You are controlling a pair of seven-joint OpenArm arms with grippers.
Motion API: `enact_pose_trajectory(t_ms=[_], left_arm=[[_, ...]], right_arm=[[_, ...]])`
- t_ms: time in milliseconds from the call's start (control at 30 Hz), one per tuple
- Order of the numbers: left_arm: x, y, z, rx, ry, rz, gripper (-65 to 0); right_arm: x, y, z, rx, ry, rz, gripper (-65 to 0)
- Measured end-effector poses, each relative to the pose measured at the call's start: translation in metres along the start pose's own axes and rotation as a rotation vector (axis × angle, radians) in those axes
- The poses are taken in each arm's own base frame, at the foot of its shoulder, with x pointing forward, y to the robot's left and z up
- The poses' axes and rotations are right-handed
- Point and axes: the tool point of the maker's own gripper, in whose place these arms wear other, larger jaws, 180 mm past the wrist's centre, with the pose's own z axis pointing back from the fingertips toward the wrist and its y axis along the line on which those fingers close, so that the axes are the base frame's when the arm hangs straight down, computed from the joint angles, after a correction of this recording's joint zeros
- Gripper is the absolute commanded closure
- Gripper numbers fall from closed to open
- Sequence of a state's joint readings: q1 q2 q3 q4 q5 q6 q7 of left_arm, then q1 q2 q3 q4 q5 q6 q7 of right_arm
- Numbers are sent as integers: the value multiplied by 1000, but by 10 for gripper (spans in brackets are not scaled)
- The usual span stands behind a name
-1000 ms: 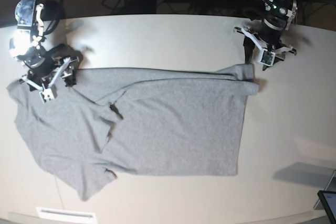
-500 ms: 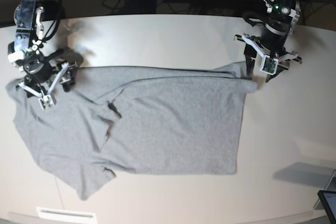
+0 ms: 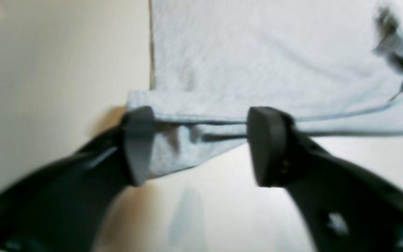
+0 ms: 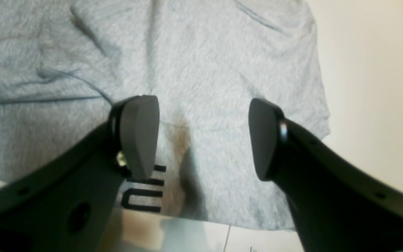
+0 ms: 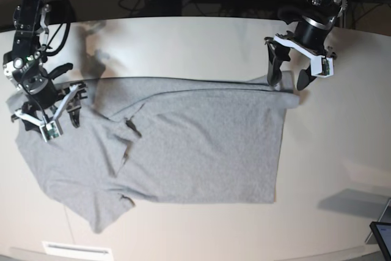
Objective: Fold the T-shirt properly
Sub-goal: 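Pull the held folded edge with both grippers toward the robot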
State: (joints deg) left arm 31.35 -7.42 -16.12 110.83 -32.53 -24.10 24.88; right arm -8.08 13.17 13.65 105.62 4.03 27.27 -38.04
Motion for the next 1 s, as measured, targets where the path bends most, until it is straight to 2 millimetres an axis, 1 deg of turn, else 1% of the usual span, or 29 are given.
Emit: enact_pose_trajectory(t_ms=[67,167,233,300,367,467,633,700,767,833,933,1000], left_arm=[[1,17,5,43,-22,67,-522],[2,46,13,104,-68,185,-521],[-8,61,15,131,-67,263,-521],[-20,69,14,151,-53,325,-521],[-21,71,11,144,-55,348,-521],[-2,67,5,96,-122,394,-519],[10,56,-8,40,-147,410,-517],[8,51,-15,25,-141,419,-517],[-1,50,-23,20,-120,440,-514],[-9,51,-27,26,-100,454,-472],[-20,52,-32,31,-75,477,-375],[-21,51,-34,27,-75,480,-326]], right_arm=[[-1,4,-1,1,0,-17,-379],[0,6,-1,10,-3,-18,-379],[0,6,-1,7,-1,-19,-379],[-2,5,-1,5,6,-20,-379],[-1,7,-1,9,3,-21,-379],[-1,8,-2,12,4,-23,-379],[-1,9,-2,12,5,-23,-379],[-3,9,-1,14,5,-24,-379],[-8,11,0,18,19,-24,-379],[-11,12,0,19,28,-25,-379],[-11,12,0,20,28,-25,-379],[-11,12,0,20,28,-25,-379]])
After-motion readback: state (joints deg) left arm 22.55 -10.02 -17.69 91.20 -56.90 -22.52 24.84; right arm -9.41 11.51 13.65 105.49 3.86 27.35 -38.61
